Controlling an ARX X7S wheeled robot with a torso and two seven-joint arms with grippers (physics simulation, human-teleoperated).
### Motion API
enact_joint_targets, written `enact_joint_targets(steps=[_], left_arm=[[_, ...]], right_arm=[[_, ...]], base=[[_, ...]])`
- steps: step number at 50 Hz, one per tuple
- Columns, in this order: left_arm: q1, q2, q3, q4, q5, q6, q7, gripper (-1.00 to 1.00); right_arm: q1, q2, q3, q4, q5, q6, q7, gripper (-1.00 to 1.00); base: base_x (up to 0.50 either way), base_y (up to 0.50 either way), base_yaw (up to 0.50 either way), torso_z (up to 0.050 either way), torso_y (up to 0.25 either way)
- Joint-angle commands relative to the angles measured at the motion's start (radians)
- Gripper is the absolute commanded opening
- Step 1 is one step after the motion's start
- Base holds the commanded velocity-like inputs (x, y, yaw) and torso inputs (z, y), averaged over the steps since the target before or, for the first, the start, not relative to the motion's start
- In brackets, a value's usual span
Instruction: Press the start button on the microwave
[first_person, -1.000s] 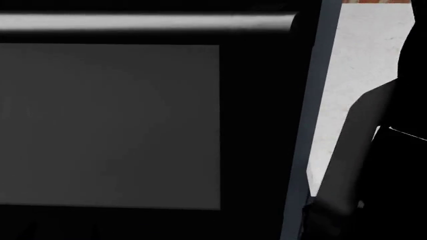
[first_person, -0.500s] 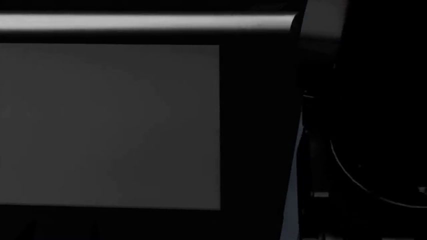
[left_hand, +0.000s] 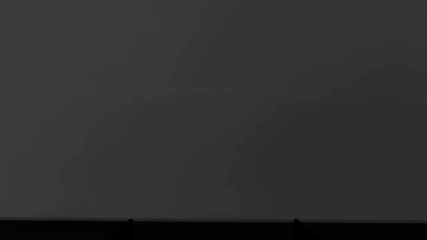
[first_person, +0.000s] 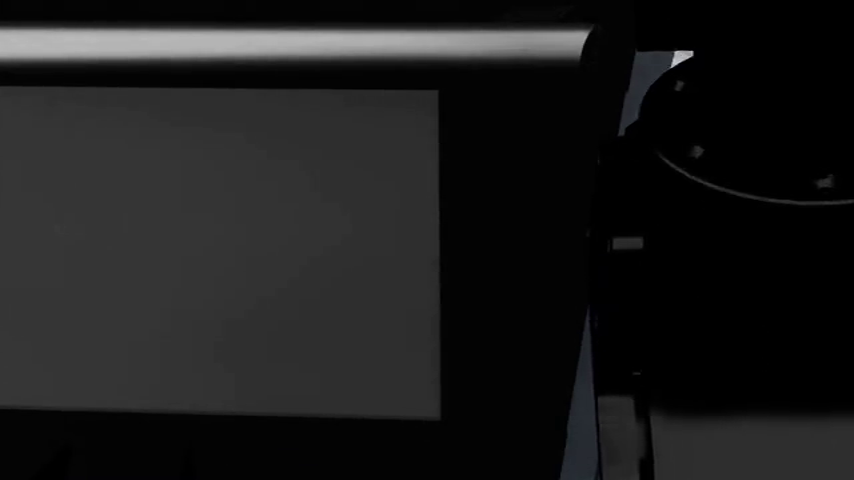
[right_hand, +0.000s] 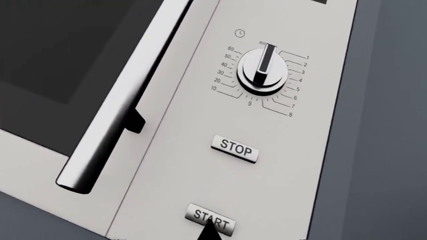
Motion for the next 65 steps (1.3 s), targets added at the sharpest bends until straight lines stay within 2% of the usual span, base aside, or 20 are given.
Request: enact_joint_targets(steps=[1, 25, 32, 49, 56, 61, 65], left_arm=[[-0.012, -0.003, 0.001, -0.034, -0.008, 0.023, 0.004, 1.0], [0.014, -0.017, 0.005, 0.004, -0.023, 0.008, -0.014, 1.0], [0.041, -0.031, 0.006, 0.105, -0.031, -0.061, -0.04, 1.0], [0.042, -0.036, 0.007, 0.085, -0.042, -0.044, -0.045, 1.0], [0.029, -0.031, 0.007, 0.029, -0.043, -0.003, -0.035, 1.0], [0.024, -0.032, 0.005, 0.016, -0.046, 0.006, -0.034, 1.0], [0.017, -0.032, 0.005, -0.011, -0.046, 0.023, -0.03, 1.0]], right_arm=[[0.049, 0.0, -0.004, 0.206, 0.066, -0.145, 0.065, -1.0], [0.079, 0.021, -0.043, 0.407, 0.127, -0.255, 0.123, -1.0], [0.104, 0.024, -0.058, 0.474, 0.133, -0.294, 0.134, -1.0], [0.143, 0.022, -0.083, 0.621, 0.163, -0.373, 0.148, -1.0], [0.209, 0.014, -0.091, 0.823, 0.177, -0.483, 0.14, -1.0], [0.299, -0.012, -0.087, 1.11, 0.193, -0.639, 0.142, -1.0], [0.299, -0.008, -0.081, 1.122, 0.204, -0.622, 0.146, -1.0]], base=[[0.0, 0.0, 0.0, 0.0, 0.0], [0.0, 0.0, 0.0, 0.0, 0.0], [0.0, 0.0, 0.0, 0.0, 0.0], [0.0, 0.0, 0.0, 0.0, 0.0], [0.03, 0.0, 0.01, 0.006, 0.0], [0.04, 0.01, 0.03, 0.014, 0.0], [0.04, 0.01, 0.03, 0.015, 0.0]])
